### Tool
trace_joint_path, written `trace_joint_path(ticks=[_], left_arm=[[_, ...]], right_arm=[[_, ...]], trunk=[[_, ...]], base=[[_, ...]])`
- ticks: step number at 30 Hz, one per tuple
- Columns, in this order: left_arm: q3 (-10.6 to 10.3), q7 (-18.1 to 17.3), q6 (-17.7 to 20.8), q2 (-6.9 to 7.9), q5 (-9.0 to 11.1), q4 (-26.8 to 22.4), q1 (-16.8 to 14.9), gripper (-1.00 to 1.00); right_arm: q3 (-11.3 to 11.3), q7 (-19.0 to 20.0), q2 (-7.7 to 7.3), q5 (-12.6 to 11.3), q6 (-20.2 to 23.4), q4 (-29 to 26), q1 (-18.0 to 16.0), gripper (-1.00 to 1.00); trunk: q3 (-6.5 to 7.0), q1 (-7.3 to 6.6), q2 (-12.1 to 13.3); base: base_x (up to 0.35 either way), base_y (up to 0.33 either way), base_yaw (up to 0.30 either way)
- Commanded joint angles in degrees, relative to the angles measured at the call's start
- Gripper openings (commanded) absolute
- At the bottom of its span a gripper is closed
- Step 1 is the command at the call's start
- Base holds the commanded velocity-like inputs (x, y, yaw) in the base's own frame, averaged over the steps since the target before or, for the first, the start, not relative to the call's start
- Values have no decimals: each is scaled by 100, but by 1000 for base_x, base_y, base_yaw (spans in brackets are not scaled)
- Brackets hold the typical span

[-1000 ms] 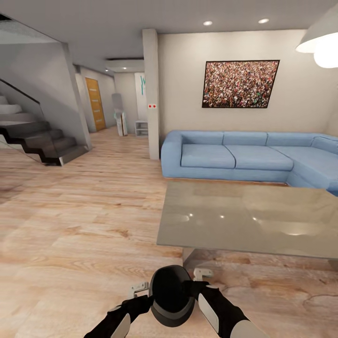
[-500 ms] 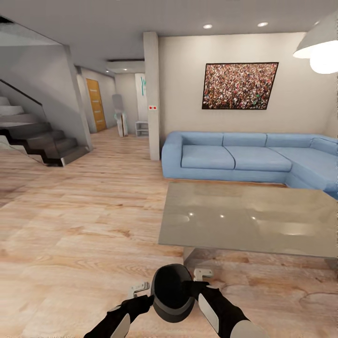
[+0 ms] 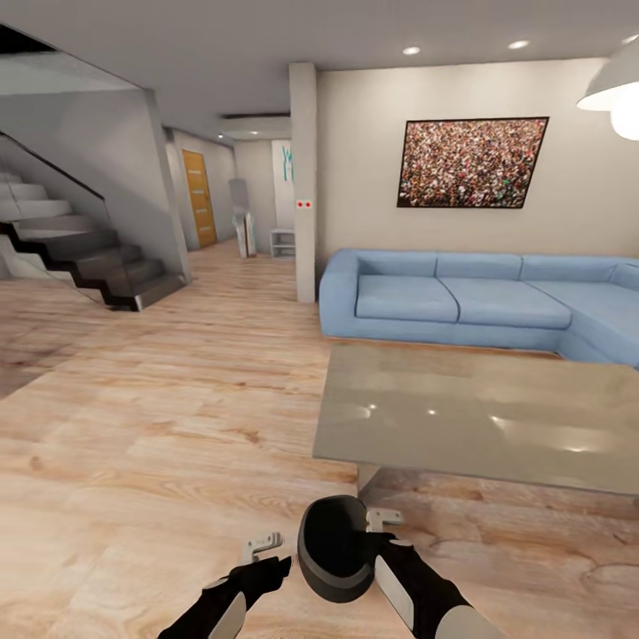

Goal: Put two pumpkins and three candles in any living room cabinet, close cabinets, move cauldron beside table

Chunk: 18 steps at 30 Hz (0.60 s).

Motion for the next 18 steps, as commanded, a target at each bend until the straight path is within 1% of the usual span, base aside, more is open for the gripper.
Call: trace_joint_path(ticks=[1,10,13,18], left_arm=[[-19,0,23,2,37,-5,-2,100],[-21,1,23,2,32,-5,-2,100],[-20,0,23,2,33,-5,-2,100],[-19,0,23,2,32,-5,-2,100]], right_arm=[[50,-53,-5,-58,27,-14,-1,100],[54,-55,-3,-55,24,-14,1,100],[57,-55,-2,-55,24,-14,1,100],[62,-55,2,-52,24,-14,1,100]], trunk=[[13,-23,39],[174,-221,400],[228,-287,520],[318,-397,721]], base=[[-1,0,268],[-13,1,275],[-219,43,276],[-294,67,276]])
